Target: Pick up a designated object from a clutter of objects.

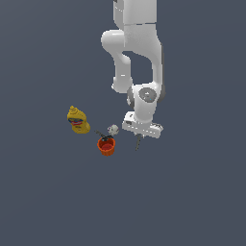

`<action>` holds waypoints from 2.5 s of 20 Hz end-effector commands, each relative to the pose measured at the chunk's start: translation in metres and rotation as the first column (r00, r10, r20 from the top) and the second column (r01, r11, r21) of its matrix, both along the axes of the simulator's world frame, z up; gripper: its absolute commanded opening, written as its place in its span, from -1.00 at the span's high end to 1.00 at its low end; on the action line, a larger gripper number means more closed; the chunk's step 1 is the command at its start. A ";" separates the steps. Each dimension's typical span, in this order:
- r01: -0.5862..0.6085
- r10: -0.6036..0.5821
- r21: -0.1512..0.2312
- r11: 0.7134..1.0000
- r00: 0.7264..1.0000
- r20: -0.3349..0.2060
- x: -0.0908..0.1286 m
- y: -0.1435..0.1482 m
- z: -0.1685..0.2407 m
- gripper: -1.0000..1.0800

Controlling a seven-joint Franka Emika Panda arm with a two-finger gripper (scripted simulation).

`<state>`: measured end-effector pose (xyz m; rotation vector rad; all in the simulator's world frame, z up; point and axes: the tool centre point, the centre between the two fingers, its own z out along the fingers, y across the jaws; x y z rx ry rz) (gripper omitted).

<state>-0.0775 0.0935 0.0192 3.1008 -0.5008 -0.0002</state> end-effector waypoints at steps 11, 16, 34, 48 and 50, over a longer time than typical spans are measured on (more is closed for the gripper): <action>0.000 0.000 0.000 1.000 1.000 0.001 0.004 0.003 0.074 1.00; -0.001 0.001 0.000 1.000 1.000 0.001 0.007 0.005 0.121 1.00; -0.001 0.001 0.002 1.000 1.000 0.000 0.019 0.013 0.295 1.00; 0.000 0.000 0.001 1.000 1.000 0.000 0.031 0.018 0.404 1.00; 0.000 0.000 0.001 1.000 1.000 0.000 0.033 0.018 0.412 1.00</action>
